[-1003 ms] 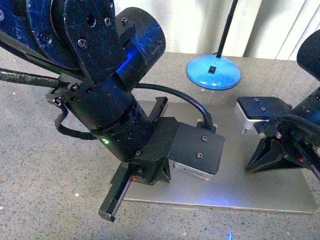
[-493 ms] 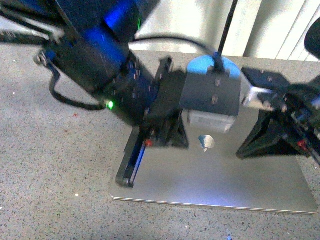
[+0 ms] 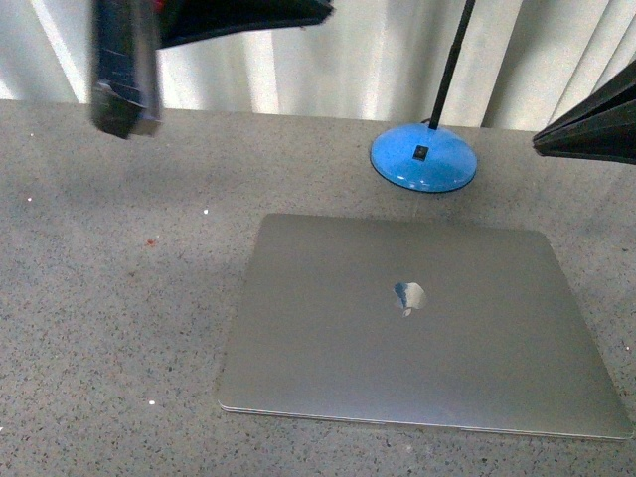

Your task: Close laptop

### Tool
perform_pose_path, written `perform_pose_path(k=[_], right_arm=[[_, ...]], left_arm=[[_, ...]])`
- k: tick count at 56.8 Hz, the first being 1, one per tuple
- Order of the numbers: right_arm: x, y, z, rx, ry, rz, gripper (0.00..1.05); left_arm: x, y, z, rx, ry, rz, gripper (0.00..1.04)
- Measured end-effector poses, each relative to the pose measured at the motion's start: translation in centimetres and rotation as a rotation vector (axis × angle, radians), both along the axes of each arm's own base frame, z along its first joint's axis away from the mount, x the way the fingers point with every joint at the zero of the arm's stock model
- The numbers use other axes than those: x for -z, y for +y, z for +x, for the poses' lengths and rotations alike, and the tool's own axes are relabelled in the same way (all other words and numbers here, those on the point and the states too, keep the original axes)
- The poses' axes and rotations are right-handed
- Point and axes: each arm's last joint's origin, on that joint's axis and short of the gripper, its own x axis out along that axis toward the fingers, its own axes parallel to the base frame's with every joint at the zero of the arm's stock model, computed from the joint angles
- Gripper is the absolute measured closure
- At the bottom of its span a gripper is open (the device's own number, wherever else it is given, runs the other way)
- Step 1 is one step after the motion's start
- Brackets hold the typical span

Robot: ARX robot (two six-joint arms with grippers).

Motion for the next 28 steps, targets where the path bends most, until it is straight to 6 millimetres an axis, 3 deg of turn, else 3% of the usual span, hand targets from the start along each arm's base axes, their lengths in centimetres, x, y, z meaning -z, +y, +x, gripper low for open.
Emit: perform_pose_path(k=[3, 5, 9, 12, 16, 22, 28], right_arm=[[-0.2, -0.3, -0.5, 0.065, -0.027, -0.035, 1.02], [0.2, -0.4, -1.0, 0.200, -0.081, -0.116, 1.02], [1.5, -0.8, -2.9, 0.625, -0.183, -0.197, 1.02], [2.0, -1.1, -4.5, 0.909, -0.238, -0.069, 1.02], [1.0, -1.5, -6.0, 1.124, -0.366, 0.184, 1.02], [-2.2, -1.6, -8.4, 1.210, -0.436, 0.510, 1.02], [-2.2, -1.6, -10.6, 1.219, -0.411, 0.608, 1.02]], left_arm=[[-0.4, 1.2, -0.5, -0.042, -0.005, -0.016, 1.01], [-0.7, 1.9, -0.8, -0.067, -0.008, -0.026, 1.01], [-1.4, 3.6, -1.3, -0.129, -0.023, -0.051, 1.01], [-1.8, 4.5, -1.6, -0.166, -0.029, -0.063, 1.01], [-2.5, 5.9, -2.1, -0.288, -0.047, -0.093, 1.01], [-2.0, 7.4, -3.6, -0.807, -0.167, -0.329, 1.01], [-0.4, 8.6, -5.8, -1.043, -0.138, -0.632, 1.01]])
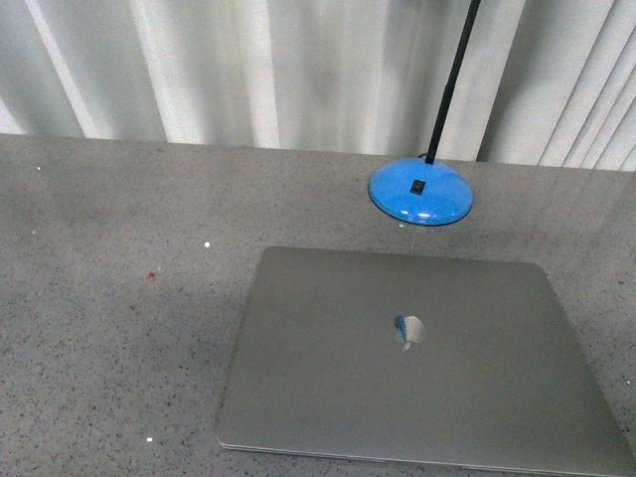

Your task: Close laptop

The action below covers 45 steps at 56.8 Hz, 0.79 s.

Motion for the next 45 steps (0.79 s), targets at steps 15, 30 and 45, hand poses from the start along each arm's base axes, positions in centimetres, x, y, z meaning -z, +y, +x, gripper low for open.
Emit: perform_pose_path(k=[15, 30, 45], right_arm=[[2.6, 0.0, -3.8, -0.002, 0.032, 0.047, 1.02], [3.7, 0.0, -6.3, -0.001, 0.041, 0.052, 1.02], [4.5, 0.0, -8.0, -0.002, 0.031, 0.052, 1.02]], left_arm=[[4.1, 1.5, -4.3, -0.020, 0.021, -0.204, 1.01], [6.1, 3.1, -7.2, -0.029, 0.013, -0.220, 1.01], [7.3, 3.1, -9.3, -0.027, 0.016, -0.224, 1.01]])
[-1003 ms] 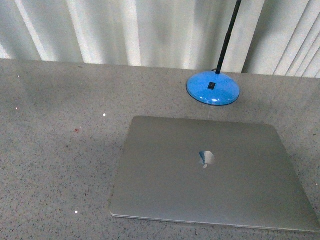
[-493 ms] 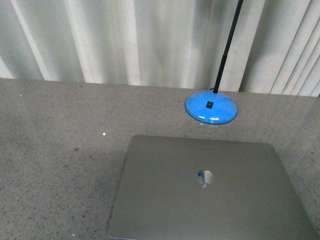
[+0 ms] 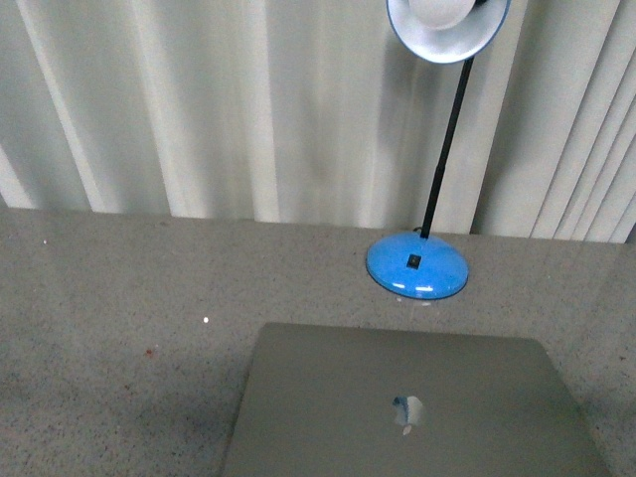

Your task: Close laptop

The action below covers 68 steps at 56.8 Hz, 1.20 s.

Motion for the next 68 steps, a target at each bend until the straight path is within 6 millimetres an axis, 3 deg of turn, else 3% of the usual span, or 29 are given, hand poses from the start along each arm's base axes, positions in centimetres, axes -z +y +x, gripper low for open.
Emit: perform_pose_path(k=[7, 21, 68], right_arm=[[0.8, 0.0, -0.6, 0.000, 0.014, 0.001, 1.02], [0.3, 0.0, -1.7, 0.000, -0.005, 0.002, 1.02], [0.2, 0.0, -3.9, 0.000, -0.012, 0.002, 1.02]], left_arm=[[0.4, 0.0, -0.8, 0.000, 0.000, 0.000, 1.01], [1.1, 0.0, -2.0, 0.000, -0.012, -0.001, 1.01], [0.7, 0.0, -4.4, 0.000, -0.037, -0.003, 1.01]])
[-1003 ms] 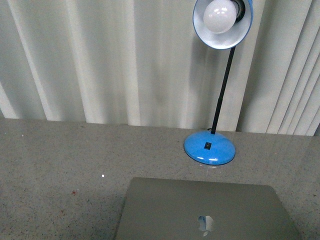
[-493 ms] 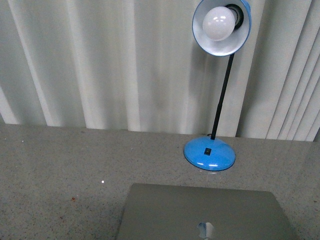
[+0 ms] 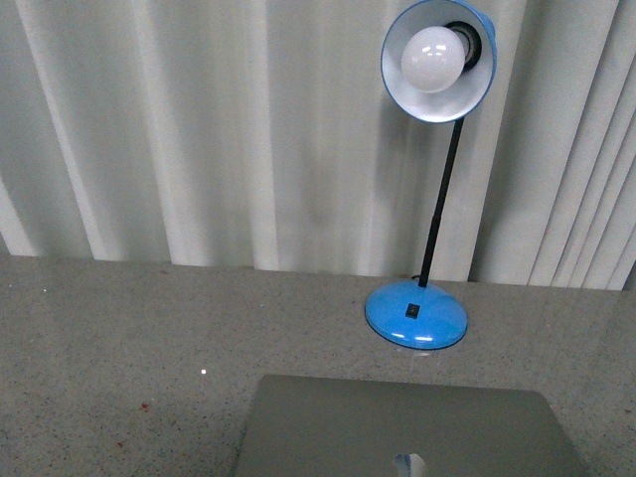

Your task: Close laptop

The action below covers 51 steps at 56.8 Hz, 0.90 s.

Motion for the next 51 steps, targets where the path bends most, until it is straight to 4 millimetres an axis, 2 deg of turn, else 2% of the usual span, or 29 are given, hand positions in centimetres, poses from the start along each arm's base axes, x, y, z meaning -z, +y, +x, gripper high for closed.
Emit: perform_pose_path(k=[7, 14, 22, 26, 32, 44, 51], right_arm=[[0.3, 0.0, -0.9, 0.000, 0.010, 0.000, 1.02], [0.3, 0.0, -1.0, 0.000, 0.005, 0.000, 1.02], [0.3, 0.0, -1.0, -0.001, 0.006, 0.000, 1.02], [0.3, 0.0, -1.0, 0.000, 0.006, 0.000, 0.92], [0.3, 0.0, -1.0, 0.000, 0.006, 0.000, 0.71], [0.3, 0.0, -1.0, 0.000, 0.005, 0.000, 0.36], [0.3, 0.0, -1.0, 0.000, 0.005, 0.000, 0.09]], left_arm=[[0.0, 0.0, -0.3, 0.000, 0.000, 0.000, 1.01], [0.3, 0.0, -1.3, 0.000, 0.009, 0.000, 1.01], [0.3, 0.0, -1.3, 0.000, 0.007, -0.001, 1.01], [0.3, 0.0, -1.3, 0.000, 0.006, -0.001, 0.89], [0.3, 0.0, -1.3, 0.000, 0.006, -0.001, 0.70], [0.3, 0.0, -1.3, 0.000, 0.006, -0.001, 0.32], [0.3, 0.0, -1.3, 0.000, 0.006, -0.001, 0.06]])
